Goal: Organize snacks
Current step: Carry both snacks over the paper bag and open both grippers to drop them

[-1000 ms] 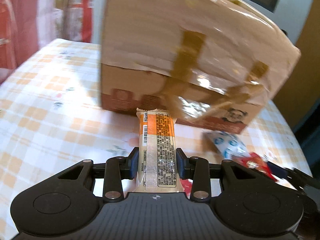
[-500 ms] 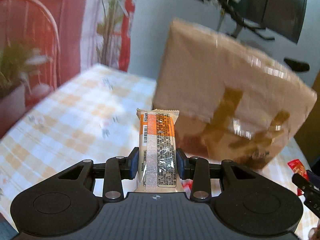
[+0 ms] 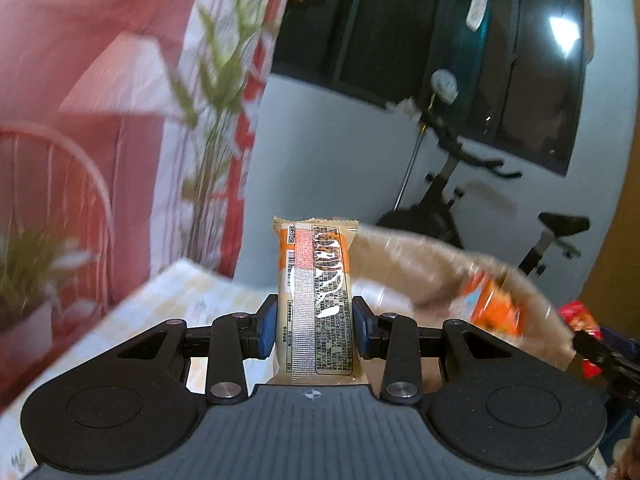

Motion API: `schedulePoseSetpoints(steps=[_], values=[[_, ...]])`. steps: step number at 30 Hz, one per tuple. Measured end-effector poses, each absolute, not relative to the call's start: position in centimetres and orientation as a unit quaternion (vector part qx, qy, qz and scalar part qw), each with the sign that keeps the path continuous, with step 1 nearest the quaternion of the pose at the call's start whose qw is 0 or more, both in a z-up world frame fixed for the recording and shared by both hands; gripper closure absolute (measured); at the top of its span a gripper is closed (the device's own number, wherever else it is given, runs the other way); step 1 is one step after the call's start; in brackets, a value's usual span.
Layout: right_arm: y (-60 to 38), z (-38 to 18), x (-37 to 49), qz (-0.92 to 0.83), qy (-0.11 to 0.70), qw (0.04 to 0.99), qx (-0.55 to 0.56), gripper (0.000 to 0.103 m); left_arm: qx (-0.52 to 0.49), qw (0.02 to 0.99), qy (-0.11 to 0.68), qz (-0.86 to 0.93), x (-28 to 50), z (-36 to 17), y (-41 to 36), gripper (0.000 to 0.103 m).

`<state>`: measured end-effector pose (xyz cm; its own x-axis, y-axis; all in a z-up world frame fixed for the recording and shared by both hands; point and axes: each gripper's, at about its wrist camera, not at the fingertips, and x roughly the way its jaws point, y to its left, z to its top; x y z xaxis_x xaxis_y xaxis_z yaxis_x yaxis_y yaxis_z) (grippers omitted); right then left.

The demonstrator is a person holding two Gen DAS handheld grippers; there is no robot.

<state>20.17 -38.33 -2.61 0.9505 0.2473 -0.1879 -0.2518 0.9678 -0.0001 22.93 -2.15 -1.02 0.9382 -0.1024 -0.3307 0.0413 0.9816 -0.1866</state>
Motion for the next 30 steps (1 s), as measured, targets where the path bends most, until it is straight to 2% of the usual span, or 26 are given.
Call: schedulePoseSetpoints(steps=[7, 14, 20, 22, 23, 24, 27, 30], values=[[-37.1, 0.4, 26.7, 0.151, 0.107, 0.983, 0.004, 0.049, -0.063, 0.983, 0.151, -0.084, 27.3, 2.1, -4.9, 0.063], [-35.7, 1.9, 33.6, 0.132, 0.180, 0.973, 0.064, 0.049, -0.068, 0.963, 0.226, -0.131, 34.6, 0.9, -7.8, 0.063], [-34.3, 1.0, 36.2, 0.113, 0.216, 0.970, 0.021, 0.048, -0.072, 0.947, 0.261, -0.173, 38.0, -1.5, -9.1, 0.063], [-34.4, 0.5, 36.6, 0.110, 0.222, 0.969, 0.022, 0.044, -0.067, 0.946, 0.258, -0.184, 37.8, -1.8, -9.2, 0.057], [-34.5, 0.3, 36.7, 0.112, 0.226, 0.967, 0.024, 0.044, -0.062, 0.947, 0.256, -0.182, 37.7, -1.9, -9.3, 0.045], [-34.6, 0.2, 36.8, 0.114, 0.229, 0.966, 0.026, 0.044, -0.058, 0.950, 0.250, -0.179, 37.5, -2.0, -9.3, 0.038], [-35.0, -0.1, 36.4, 0.117, 0.229, 0.966, 0.022, 0.037, -0.054, 0.953, 0.239, -0.177, 36.5, -1.8, -8.9, 0.038], [-35.7, 0.0, 35.5, 0.114, 0.224, 0.967, 0.033, 0.037, -0.049, 0.955, 0.234, -0.175, 35.6, -1.4, -8.4, 0.038]])
